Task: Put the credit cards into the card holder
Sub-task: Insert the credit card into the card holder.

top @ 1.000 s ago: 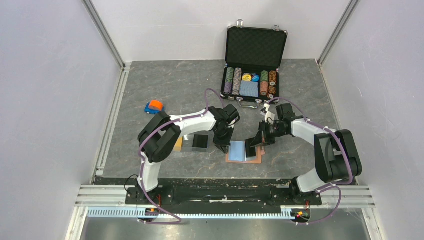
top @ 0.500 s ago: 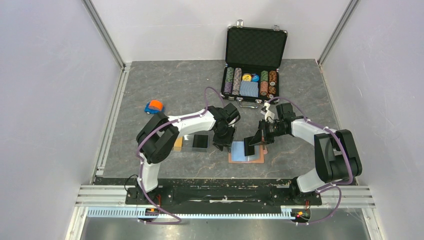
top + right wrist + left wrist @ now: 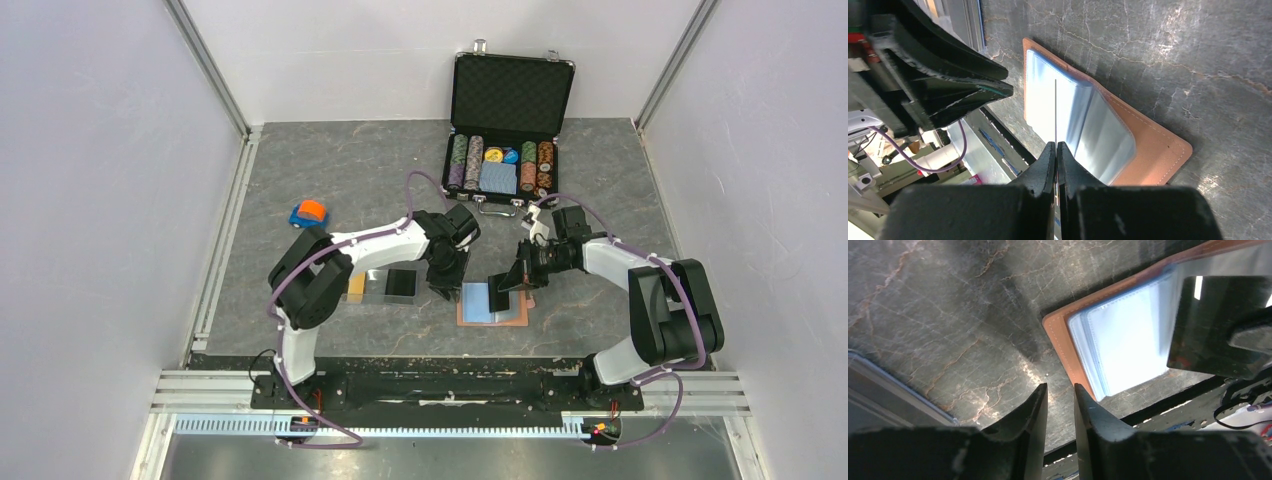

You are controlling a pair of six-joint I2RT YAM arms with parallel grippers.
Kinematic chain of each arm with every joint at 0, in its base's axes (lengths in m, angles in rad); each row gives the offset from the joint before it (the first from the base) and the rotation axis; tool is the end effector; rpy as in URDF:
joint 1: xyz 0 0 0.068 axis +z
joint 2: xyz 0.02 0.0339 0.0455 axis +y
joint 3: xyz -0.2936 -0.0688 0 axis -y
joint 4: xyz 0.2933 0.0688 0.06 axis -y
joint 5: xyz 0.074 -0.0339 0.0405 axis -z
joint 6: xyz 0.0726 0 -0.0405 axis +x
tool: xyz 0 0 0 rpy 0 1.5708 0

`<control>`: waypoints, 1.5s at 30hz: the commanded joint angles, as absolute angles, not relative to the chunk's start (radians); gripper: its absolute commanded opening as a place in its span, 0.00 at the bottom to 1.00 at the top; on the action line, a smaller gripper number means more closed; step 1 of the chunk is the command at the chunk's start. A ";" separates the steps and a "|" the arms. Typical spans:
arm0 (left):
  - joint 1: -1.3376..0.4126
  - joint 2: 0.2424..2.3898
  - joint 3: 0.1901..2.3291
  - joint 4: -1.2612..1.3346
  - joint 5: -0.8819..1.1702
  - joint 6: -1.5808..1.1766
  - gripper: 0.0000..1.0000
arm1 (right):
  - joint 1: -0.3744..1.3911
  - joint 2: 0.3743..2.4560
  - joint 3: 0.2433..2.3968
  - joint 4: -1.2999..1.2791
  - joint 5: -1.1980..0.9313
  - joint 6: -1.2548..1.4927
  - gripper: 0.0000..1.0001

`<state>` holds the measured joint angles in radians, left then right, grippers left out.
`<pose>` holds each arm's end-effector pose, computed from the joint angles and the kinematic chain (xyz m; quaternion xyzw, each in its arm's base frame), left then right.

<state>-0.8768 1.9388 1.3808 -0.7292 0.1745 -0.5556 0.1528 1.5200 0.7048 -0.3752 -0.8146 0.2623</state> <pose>0.2762 -0.3516 0.1434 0.1699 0.9715 -0.1575 0.0496 0.2844 0.0972 0.1194 -0.0254 0.9044 0.4164 0.0897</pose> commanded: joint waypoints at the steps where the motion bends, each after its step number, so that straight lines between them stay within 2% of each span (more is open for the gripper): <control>1: -0.879 1.988 1.388 -0.716 0.220 -0.545 0.31 | 0.149 1.522 0.686 -0.375 -0.818 0.263 0.00; 13: -0.879 2.027 1.383 -0.713 0.237 -0.541 0.18 | 0.144 1.537 0.660 -0.378 -0.789 0.248 0.00; 26: -0.881 2.041 1.388 -0.713 0.252 -0.536 0.15 | 0.142 1.597 0.684 -0.376 -0.765 0.199 0.00; 45: -0.882 2.065 1.407 -0.714 0.276 -0.525 0.13 | 0.147 1.650 0.660 -0.287 -0.863 0.240 0.00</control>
<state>-0.8722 2.0220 1.3903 -0.7361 0.2508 -0.5537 0.1394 1.6321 0.6655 -0.3378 -0.8661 0.2394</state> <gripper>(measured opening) 0.131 0.006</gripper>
